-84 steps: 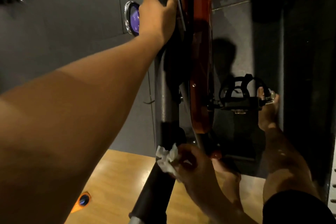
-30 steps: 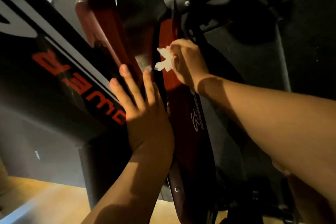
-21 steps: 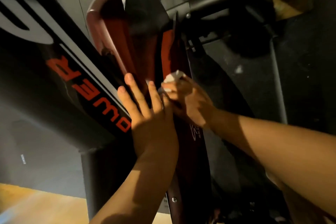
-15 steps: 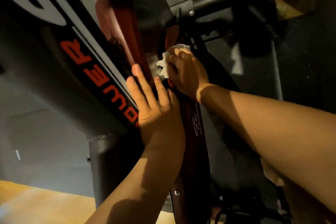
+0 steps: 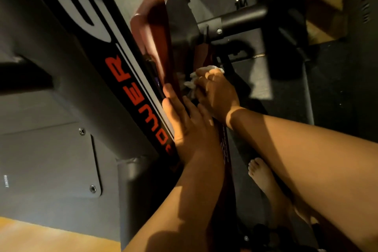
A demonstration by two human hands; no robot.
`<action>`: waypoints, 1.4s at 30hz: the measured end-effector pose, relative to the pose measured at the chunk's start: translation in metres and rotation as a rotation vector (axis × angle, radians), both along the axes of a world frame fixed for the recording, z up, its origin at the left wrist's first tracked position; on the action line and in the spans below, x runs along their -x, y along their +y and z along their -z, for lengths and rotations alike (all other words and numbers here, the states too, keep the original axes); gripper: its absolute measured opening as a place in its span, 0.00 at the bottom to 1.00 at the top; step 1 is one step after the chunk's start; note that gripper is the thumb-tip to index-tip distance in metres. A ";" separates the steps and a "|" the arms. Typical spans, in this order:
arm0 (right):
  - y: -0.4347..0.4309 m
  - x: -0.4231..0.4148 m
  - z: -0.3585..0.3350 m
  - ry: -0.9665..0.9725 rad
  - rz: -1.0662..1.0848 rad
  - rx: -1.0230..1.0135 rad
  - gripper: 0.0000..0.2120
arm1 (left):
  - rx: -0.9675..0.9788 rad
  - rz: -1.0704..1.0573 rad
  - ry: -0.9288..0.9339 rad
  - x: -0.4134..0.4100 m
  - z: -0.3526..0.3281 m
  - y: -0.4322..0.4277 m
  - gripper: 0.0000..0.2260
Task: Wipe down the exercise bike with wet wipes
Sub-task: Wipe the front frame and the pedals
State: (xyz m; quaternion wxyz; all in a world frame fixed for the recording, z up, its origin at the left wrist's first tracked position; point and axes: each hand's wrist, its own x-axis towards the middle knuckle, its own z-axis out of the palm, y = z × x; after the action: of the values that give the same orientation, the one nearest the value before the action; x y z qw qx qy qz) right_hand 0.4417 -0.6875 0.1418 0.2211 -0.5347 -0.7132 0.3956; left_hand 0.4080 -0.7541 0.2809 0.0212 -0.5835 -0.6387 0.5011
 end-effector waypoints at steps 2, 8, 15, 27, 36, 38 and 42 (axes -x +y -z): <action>0.003 -0.002 0.000 0.049 -0.009 0.089 0.14 | 0.011 -0.011 -0.019 -0.008 0.003 0.002 0.42; 0.045 0.002 0.015 0.016 0.050 0.150 0.13 | 0.027 -0.147 -0.524 -0.029 0.026 -0.010 0.36; 0.090 -0.001 0.028 -0.016 0.116 0.324 0.13 | -0.516 -0.316 -0.575 -0.015 0.104 0.037 0.29; 0.122 -0.011 0.069 0.322 0.296 0.617 0.15 | -0.526 -0.202 -0.744 0.018 0.148 0.093 0.31; 0.068 -0.023 0.057 0.417 0.320 0.579 0.16 | -0.371 -0.474 -0.821 0.009 0.134 0.106 0.25; 0.096 -0.014 0.070 0.326 0.277 0.557 0.17 | -0.397 -0.436 -0.738 0.015 0.141 0.101 0.30; 0.139 0.005 0.092 0.205 0.219 0.704 0.19 | -0.304 -0.409 -0.686 0.016 0.148 0.098 0.33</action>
State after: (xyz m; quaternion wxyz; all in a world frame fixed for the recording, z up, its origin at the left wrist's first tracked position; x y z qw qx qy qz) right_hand 0.4363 -0.5483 0.0497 0.1352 -0.6087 -0.4465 0.6418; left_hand 0.3917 -0.6559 0.1333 -0.2065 -0.5682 -0.7778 0.1720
